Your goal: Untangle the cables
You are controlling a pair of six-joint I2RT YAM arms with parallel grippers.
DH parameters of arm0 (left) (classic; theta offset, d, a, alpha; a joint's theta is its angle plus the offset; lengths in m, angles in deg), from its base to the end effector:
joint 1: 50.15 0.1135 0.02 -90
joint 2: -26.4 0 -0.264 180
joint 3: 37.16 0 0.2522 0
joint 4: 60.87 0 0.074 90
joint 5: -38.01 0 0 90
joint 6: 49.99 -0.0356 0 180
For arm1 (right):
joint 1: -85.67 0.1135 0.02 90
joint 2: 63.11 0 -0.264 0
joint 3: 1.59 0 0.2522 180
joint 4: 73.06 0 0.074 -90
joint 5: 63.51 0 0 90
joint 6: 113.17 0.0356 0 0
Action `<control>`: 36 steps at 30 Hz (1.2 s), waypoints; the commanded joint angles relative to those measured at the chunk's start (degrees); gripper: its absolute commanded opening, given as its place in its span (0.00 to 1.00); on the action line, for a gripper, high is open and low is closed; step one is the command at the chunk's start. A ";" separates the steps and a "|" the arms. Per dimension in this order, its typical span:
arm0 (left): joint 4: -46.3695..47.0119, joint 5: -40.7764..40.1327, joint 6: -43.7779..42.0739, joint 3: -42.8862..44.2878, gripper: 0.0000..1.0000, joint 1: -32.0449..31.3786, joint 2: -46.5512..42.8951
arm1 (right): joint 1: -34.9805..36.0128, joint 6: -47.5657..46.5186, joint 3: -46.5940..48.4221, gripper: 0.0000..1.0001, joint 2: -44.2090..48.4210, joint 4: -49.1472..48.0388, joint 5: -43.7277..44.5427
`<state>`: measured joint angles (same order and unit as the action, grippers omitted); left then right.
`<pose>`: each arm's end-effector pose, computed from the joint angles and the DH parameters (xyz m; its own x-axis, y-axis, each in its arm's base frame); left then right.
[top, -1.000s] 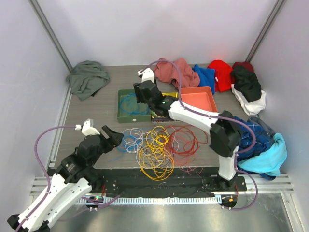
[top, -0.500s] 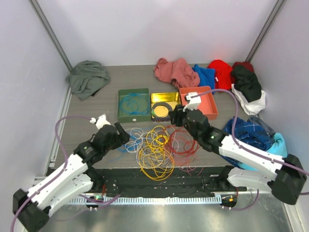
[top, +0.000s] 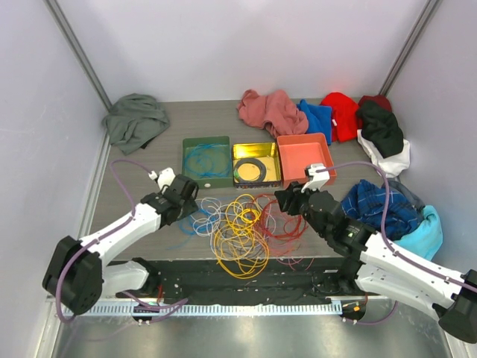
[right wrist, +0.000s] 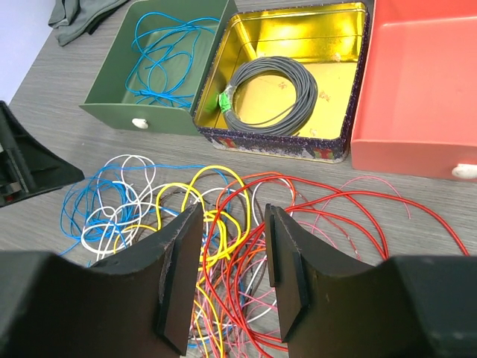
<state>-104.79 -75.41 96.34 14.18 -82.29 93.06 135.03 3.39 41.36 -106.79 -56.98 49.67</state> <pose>0.1881 -0.1014 0.1976 -0.6664 -0.4832 -0.5678 -0.4304 0.8712 -0.2363 0.1301 0.1301 0.2617 -0.3706 0.1993 -0.9071 -0.3202 0.8894 0.3262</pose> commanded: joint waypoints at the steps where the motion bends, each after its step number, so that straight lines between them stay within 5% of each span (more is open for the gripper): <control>1: 3.17 -0.23 -0.70 1.97 0.51 1.20 3.13 | 0.21 1.29 -1.50 0.46 1.93 -0.75 -0.15; 13: 9.76 3.02 -0.53 -1.90 0.48 1.47 8.84 | 0.12 1.82 -1.94 0.46 0.80 -0.13 0.73; 19: 10.38 3.38 0.09 -2.51 0.30 1.82 9.46 | 0.21 2.35 -1.94 0.45 0.44 0.04 0.81; 25: 3.54 0.57 -0.17 0.55 0.00 1.91 -1.95 | 0.21 2.09 -1.51 0.45 0.70 0.84 0.99; 36: -3.69 -0.85 -8.87 20.49 0.00 1.82 -23.40 | 0.21 2.44 0.16 0.44 1.23 1.19 0.11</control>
<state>-106.86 -75.01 92.35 28.13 -80.65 73.30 135.05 5.32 39.15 -106.35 -54.42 49.69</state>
